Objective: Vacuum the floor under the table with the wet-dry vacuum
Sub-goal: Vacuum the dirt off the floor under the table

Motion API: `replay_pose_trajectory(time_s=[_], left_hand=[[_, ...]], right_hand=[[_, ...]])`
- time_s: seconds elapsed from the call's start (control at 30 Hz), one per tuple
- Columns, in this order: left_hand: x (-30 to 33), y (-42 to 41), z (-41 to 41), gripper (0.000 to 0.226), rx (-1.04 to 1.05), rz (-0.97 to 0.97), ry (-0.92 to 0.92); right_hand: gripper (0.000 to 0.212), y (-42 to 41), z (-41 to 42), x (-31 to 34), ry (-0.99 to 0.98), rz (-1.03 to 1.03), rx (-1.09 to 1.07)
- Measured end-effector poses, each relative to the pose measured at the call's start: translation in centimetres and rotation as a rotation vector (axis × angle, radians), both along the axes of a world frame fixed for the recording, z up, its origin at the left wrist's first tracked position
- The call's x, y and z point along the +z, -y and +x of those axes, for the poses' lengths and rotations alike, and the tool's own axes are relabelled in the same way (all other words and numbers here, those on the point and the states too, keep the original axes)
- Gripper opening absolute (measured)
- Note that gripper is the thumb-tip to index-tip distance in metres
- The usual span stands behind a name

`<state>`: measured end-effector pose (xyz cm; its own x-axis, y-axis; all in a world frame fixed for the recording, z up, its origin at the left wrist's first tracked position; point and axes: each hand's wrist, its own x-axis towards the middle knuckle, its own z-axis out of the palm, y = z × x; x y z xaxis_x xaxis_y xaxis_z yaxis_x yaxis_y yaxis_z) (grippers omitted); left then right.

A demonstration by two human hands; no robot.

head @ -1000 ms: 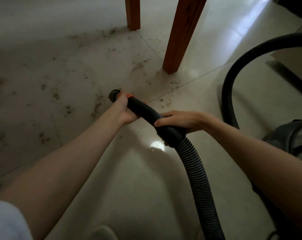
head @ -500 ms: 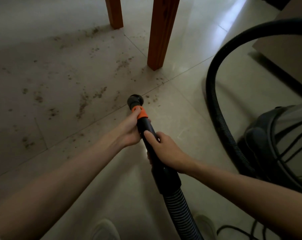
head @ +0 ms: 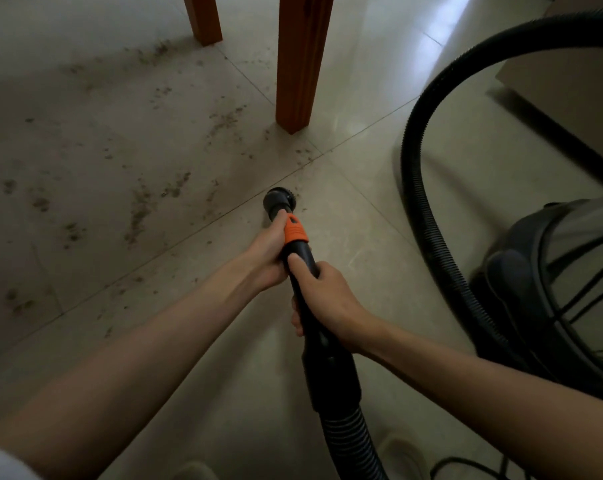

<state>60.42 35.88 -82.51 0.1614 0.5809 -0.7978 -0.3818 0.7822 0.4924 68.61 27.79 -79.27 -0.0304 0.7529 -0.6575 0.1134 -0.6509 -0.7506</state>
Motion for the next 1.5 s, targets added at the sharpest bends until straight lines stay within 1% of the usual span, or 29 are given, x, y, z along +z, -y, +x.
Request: replay_pose_trajectory(time_s=[0.07, 0.13, 0.23, 0.37, 0.5, 0.57, 0.63, 0.73, 0.8, 0.97, 1.1, 1.2, 1.37, 1.5], left_hand=[[-0.1, -0.5, 0.8, 0.03, 0.026, -0.004, 0.039], [-0.2, -0.8, 2.2, 0.029, 0.03, -0.006, 0.084], [-0.6, -1.3, 4.9, 0.032, -0.016, -0.011, 0.06], [-0.6, -1.5, 8.7, 0.03, -0.063, 0.012, -0.012], [-1.5, -1.4, 10.2, 0.031, -0.136, -0.014, -0.081], [-1.6, -1.5, 10.2, 0.031, -0.149, -0.032, -0.082], [-1.3, -1.7, 10.3, 0.031, -0.133, -0.03, -0.089], [-0.9, -2.2, 10.3, 0.032, -0.097, -0.014, -0.089], [-1.0, -2.7, 10.3, 0.034, -0.091, 0.001, -0.102], [-1.5, -4.0, 10.1, 0.039, -0.062, 0.049, -0.076], [-1.7, -4.3, 9.9, 0.039, -0.051, 0.04, -0.071], [-1.6, -4.4, 10.0, 0.04, -0.064, 0.043, -0.071], [-1.1, -5.2, 9.5, 0.037, -0.043, 0.085, -0.131], [-1.5, -5.3, 8.3, 0.037, -0.035, 0.09, -0.156]], right_hand=[[0.037, -0.4, 0.8, -0.1, -0.004, 0.007, -0.027], [0.037, -0.7, 2.2, -0.1, -0.056, -0.013, -0.07], [0.037, -0.9, 4.8, 0.1, -0.127, -0.079, -0.128], [0.04, -1.1, 7.8, 0.3, -0.229, -0.16, -0.187], [0.04, -1.1, 8.9, 0.1, -0.286, -0.195, -0.245], [0.04, -1.3, 9.2, 0.3, -0.273, -0.219, -0.226], [0.041, -1.8, 9.2, 0.4, -0.188, -0.224, -0.21], [0.046, -2.5, 8.5, -0.1, -0.039, -0.171, -0.194], [0.047, -3.1, 8.2, -0.4, -0.012, -0.155, -0.198], [0.047, -5.2, 9.1, -0.1, -0.138, -0.177, -0.188], [0.047, -5.5, 9.1, -0.1, -0.141, -0.194, -0.155], [0.048, -5.7, 9.0, -0.2, -0.138, -0.185, -0.179], [0.048, -6.5, 7.7, -0.5, -0.11, -0.15, -0.209], [0.047, -6.9, 7.1, -0.5, -0.151, -0.173, -0.169]])
